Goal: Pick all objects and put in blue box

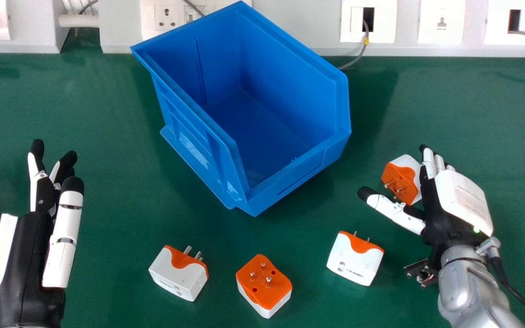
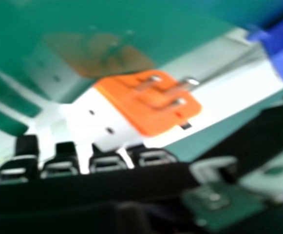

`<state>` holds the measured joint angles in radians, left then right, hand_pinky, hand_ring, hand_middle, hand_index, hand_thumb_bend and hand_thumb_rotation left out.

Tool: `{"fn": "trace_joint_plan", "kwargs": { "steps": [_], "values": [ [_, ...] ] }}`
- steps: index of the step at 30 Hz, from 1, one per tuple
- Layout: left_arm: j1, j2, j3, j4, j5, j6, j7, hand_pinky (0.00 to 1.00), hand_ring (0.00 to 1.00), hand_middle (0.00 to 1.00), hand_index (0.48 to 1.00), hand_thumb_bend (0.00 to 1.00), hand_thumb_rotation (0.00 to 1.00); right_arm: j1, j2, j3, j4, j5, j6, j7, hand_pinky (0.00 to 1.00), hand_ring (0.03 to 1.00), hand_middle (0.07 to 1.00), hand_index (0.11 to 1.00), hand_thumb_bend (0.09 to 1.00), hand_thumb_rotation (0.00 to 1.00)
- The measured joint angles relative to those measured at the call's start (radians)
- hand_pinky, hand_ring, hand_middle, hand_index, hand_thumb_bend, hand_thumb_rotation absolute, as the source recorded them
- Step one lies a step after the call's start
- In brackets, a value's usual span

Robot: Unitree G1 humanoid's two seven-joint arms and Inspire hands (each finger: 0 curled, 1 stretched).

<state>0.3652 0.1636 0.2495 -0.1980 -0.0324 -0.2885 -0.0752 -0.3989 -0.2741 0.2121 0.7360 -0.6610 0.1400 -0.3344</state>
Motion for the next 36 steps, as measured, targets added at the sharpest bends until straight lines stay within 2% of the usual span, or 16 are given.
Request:
{"fn": "trace_joint_plan", "kwargs": {
  "steps": [10,20,27,30,31,36],
  "values": [
    [0.015,0.000,0.002,-0.007,-0.005,0.000,-0.009,0.98,0.98,0.97,0.957,0.22,1.00,-0.076,-0.056,0.061,0.083,-0.017,0.083,0.018,0.90,0.975,1.000,0.981,0.580,0.93],
    [0.025,0.000,0.005,-0.012,-0.006,0.000,-0.010,0.98,0.98,0.97,0.962,0.23,1.00,-0.091,-0.089,0.094,0.088,-0.016,0.123,0.041,0.89,0.965,0.995,0.973,0.585,0.91],
    [0.022,0.001,0.005,-0.012,-0.002,0.000,-0.011,0.98,0.98,0.98,0.969,0.25,1.00,-0.091,-0.099,0.096,0.087,-0.012,0.130,0.050,0.89,0.964,0.995,0.971,0.591,0.91],
    [0.018,0.002,0.005,-0.012,0.006,-0.001,-0.010,0.98,0.98,0.98,0.971,0.26,1.00,-0.091,-0.103,0.100,0.087,-0.012,0.130,0.050,0.88,0.960,0.992,0.968,0.596,0.90],
    [0.017,0.002,0.005,-0.012,0.013,-0.001,-0.010,0.98,0.98,0.98,0.971,0.26,1.00,-0.090,-0.105,0.101,0.087,-0.012,0.130,0.050,0.88,0.960,0.992,0.968,0.596,0.90],
    [0.013,0.002,0.005,-0.012,0.014,-0.001,-0.010,0.97,0.97,0.98,0.969,0.25,1.00,-0.088,-0.111,0.109,0.084,-0.013,0.130,0.050,0.88,0.953,0.986,0.961,0.606,0.89]
  ]
}}
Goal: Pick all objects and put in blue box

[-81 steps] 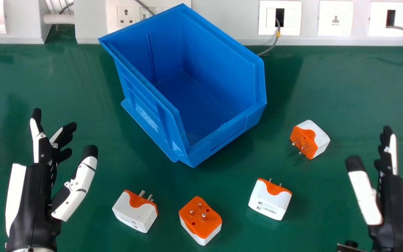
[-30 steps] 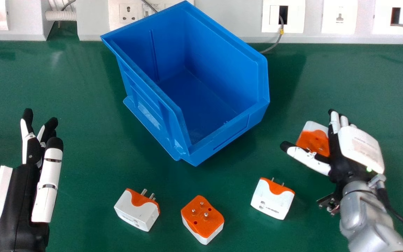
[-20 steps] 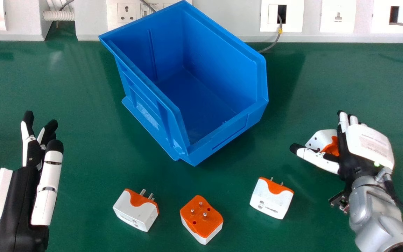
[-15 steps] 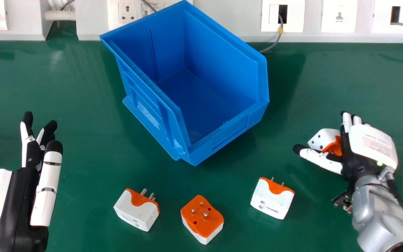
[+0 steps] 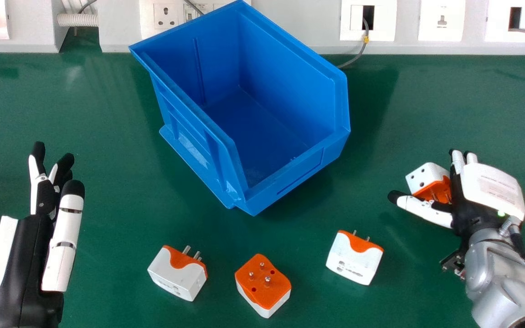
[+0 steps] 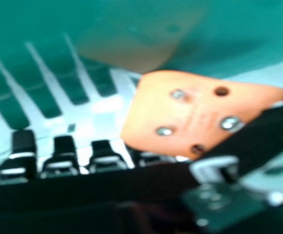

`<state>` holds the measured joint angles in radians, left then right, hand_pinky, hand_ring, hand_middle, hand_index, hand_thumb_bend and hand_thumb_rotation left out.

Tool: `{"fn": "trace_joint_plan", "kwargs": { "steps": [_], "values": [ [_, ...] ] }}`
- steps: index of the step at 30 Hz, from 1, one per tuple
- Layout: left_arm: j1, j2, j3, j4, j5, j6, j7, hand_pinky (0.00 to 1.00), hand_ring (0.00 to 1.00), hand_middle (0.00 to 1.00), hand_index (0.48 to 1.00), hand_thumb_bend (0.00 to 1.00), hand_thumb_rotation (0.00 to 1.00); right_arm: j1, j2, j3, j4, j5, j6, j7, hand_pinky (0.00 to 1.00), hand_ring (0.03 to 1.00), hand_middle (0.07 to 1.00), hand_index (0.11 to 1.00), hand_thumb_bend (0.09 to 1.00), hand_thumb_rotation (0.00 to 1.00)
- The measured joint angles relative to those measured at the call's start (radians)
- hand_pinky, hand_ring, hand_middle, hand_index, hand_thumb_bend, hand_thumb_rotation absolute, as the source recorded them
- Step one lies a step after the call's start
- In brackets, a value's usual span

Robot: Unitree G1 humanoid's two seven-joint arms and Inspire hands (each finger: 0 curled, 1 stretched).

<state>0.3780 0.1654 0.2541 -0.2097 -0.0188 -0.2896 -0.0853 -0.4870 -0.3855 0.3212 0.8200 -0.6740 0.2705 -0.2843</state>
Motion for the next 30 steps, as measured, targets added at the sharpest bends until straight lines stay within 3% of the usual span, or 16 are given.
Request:
{"fn": "trace_joint_plan", "kwargs": {
  "steps": [9,13,30],
  "values": [
    [0.000,0.000,-0.001,0.000,0.001,-0.007,-0.001,0.95,0.96,0.97,0.967,0.30,1.00,0.045,-0.016,0.016,-0.101,-0.007,0.006,0.019,0.88,0.956,0.990,0.966,0.650,0.89],
    [0.000,-0.001,-0.001,0.000,0.012,-0.008,0.000,0.94,0.96,0.97,0.961,0.32,1.00,0.058,-0.035,0.028,-0.152,-0.011,0.012,0.043,0.88,0.958,0.991,0.966,0.682,0.89],
    [0.009,-0.006,-0.006,-0.011,0.017,-0.009,0.001,0.94,0.96,0.97,0.961,0.27,1.00,0.060,-0.126,0.084,-0.188,-0.082,-0.001,0.125,0.89,0.960,0.992,0.969,0.675,0.86]
  ]
}}
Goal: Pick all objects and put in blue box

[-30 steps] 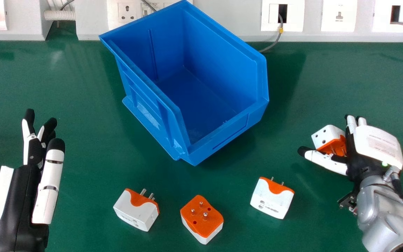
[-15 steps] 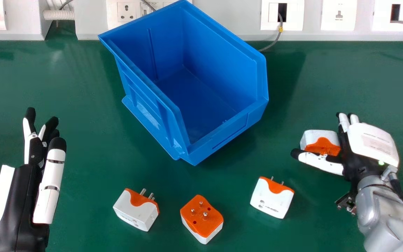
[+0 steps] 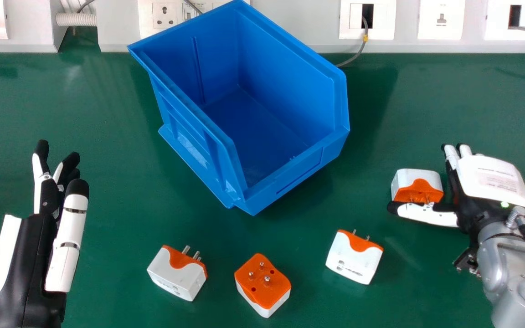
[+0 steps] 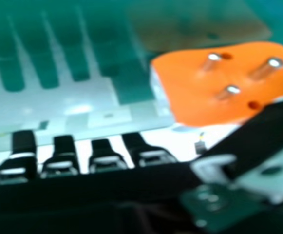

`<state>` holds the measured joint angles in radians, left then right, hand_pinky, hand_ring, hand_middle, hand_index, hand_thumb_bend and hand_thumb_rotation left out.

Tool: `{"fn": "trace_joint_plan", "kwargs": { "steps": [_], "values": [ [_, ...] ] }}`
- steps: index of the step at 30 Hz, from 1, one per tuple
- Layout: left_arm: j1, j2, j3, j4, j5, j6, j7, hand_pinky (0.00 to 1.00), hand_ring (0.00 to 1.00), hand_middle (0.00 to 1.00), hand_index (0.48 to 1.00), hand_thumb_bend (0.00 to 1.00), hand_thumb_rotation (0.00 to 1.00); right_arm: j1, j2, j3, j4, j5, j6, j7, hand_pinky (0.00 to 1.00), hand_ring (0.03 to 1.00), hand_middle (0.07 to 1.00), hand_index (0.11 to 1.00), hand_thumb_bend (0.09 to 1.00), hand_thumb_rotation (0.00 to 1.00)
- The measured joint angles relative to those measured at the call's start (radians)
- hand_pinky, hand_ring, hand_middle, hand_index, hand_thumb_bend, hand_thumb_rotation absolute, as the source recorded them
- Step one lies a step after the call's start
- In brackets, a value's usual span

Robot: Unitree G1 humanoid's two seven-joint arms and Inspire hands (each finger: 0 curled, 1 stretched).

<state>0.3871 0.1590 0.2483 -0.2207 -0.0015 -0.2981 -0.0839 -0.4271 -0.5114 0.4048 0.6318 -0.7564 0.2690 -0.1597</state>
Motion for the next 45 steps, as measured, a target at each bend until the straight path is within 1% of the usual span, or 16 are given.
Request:
{"fn": "trace_joint_plan", "kwargs": {
  "steps": [2,6,9,15,18,19,22,23,25,29,33,36,38,41,43,45],
  "values": [
    [0.004,0.000,0.001,-0.001,0.002,0.000,0.002,0.94,0.96,0.96,0.958,0.25,1.00,-0.003,-0.019,0.014,0.017,-0.008,-0.031,0.009,0.89,0.960,0.992,0.970,0.678,0.86],
    [0.019,-0.004,0.002,-0.015,0.003,0.000,0.005,0.94,0.96,0.96,0.954,0.21,1.00,-0.013,-0.063,0.036,0.059,-0.029,-0.101,0.031,0.90,0.963,0.991,0.966,0.684,0.84],
    [0.023,-0.007,0.003,-0.023,0.002,0.002,0.005,0.94,0.96,0.96,0.953,0.21,1.00,-0.023,-0.089,0.042,0.076,-0.039,-0.134,0.036,0.88,0.953,0.983,0.956,0.694,0.84],
    [0.028,-0.007,0.004,-0.033,0.002,0.002,0.004,0.91,0.95,0.96,0.951,0.28,1.00,-0.065,-0.105,0.060,0.123,-0.063,-0.165,0.050,0.89,0.959,0.986,0.958,0.694,0.82],
    [0.036,-0.008,0.005,-0.044,0.000,0.005,0.003,0.93,0.95,0.96,0.948,0.23,1.00,-0.088,-0.108,0.071,0.158,-0.080,-0.195,0.049,0.90,0.964,0.991,0.963,0.693,0.83],
    [0.041,-0.009,0.006,-0.049,-0.001,0.008,0.002,0.93,0.95,0.96,0.946,0.22,1.00,-0.097,-0.108,0.074,0.170,-0.081,-0.199,0.049,0.90,0.965,0.992,0.964,0.691,0.83],
    [0.055,-0.016,0.008,-0.073,-0.020,0.020,0.000,0.94,0.95,0.95,0.932,0.21,1.00,-0.119,-0.108,0.080,0.202,-0.082,-0.210,0.049,0.90,0.964,0.991,0.960,0.686,0.82],
    [0.060,-0.017,0.008,-0.080,-0.020,0.026,0.000,0.93,0.95,0.95,0.932,0.22,0.99,-0.125,-0.108,0.082,0.209,-0.082,-0.215,0.049,0.90,0.960,0.987,0.957,0.684,0.81],
    [0.068,-0.017,0.009,-0.087,-0.020,0.030,-0.002,0.91,0.94,0.95,0.935,0.25,0.98,-0.141,-0.108,0.088,0.225,-0.083,-0.216,0.048,0.89,0.955,0.982,0.951,0.685,0.80],
    [0.079,-0.017,0.011,-0.104,-0.020,0.041,-0.005,0.93,0.95,0.95,0.942,0.23,0.97,-0.167,-0.107,0.106,0.244,-0.092,-0.224,0.040,0.87,0.945,0.971,0.943,0.691,0.80],
    [0.088,-0.019,0.012,-0.110,-0.020,0.049,-0.005,0.92,0.95,0.95,0.937,0.24,0.95,-0.193,-0.103,0.123,0.277,-0.118,-0.236,0.027,0.87,0.943,0.969,0.942,0.691,0.80],
    [0.094,-0.020,0.012,-0.115,-0.019,0.051,-0.005,0.92,0.95,0.95,0.936,0.23,0.95,-0.214,-0.094,0.134,0.305,-0.121,-0.241,0.027,0.88,0.941,0.969,0.943,0.688,0.80],
    [0.098,-0.022,0.012,-0.121,-0.020,0.053,-0.005,0.93,0.95,0.95,0.931,0.22,0.93,-0.229,-0.089,0.142,0.321,-0.123,-0.248,0.027,0.88,0.937,0.966,0.939,0.686,0.79],
    [0.105,-0.026,0.013,-0.136,-0.020,0.069,-0.005,0.91,0.94,0.94,0.924,0.22,0.91,-0.251,-0.083,0.152,0.350,-0.124,-0.264,0.027,0.88,0.939,0.968,0.939,0.682,0.78],
    [0.112,-0.027,0.013,-0.149,-0.020,0.071,-0.005,0.90,0.94,0.94,0.923,0.23,0.91,-0.266,-0.079,0.161,0.368,-0.125,-0.273,0.028,0.89,0.941,0.969,0.940,0.680,0.77],
    [0.117,-0.030,0.013,-0.163,-0.020,0.078,-0.004,0.91,0.93,0.94,0.918,0.23,0.90,-0.280,-0.075,0.171,0.384,-0.125,-0.280,0.028,0.88,0.932,0.959,0.932,0.673,0.74]
  ]
}}
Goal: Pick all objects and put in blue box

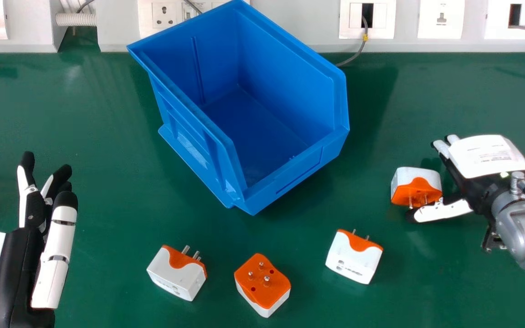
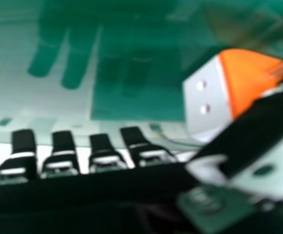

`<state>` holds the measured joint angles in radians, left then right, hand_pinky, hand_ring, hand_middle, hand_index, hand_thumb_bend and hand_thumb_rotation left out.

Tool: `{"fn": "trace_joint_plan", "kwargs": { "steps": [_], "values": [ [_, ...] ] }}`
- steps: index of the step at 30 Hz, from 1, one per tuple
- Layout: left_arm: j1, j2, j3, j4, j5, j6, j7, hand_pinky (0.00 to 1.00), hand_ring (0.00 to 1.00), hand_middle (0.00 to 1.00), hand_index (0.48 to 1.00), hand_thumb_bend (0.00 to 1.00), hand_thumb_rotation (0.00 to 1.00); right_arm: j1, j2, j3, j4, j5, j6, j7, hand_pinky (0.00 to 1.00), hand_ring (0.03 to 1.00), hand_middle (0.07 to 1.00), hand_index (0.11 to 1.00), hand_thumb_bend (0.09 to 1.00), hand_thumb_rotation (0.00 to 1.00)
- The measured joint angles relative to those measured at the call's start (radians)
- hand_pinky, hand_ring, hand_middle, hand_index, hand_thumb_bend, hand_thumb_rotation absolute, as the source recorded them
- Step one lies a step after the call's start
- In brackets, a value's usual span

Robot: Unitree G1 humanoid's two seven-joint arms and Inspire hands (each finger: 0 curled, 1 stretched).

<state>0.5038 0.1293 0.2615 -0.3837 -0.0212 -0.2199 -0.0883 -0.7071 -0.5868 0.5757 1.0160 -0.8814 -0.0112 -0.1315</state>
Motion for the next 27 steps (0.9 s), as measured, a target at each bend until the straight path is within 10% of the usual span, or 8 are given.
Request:
{"fn": "trace_joint_plan", "kwargs": {
  "steps": [10,17,27],
  "values": [
    [0.031,-0.002,0.002,-0.059,0.012,0.034,0.001,0.87,0.92,0.93,0.913,0.36,0.96,-0.048,0.013,0.021,0.058,0.007,-0.045,0.031,0.78,0.846,0.857,0.831,0.594,0.52],
    [0.033,-0.002,0.022,-0.103,0.009,0.080,0.003,0.89,0.92,0.92,0.902,0.38,0.94,-0.079,0.062,0.016,0.096,0.053,-0.077,0.033,0.48,0.553,0.621,0.525,0.490,0.17],
    [0.033,-0.003,0.031,-0.118,0.002,0.101,0.002,0.91,0.92,0.92,0.905,0.32,0.95,-0.091,0.093,0.005,0.117,0.102,-0.088,0.008,0.39,0.505,0.580,0.494,0.482,0.16]
  ]
}}
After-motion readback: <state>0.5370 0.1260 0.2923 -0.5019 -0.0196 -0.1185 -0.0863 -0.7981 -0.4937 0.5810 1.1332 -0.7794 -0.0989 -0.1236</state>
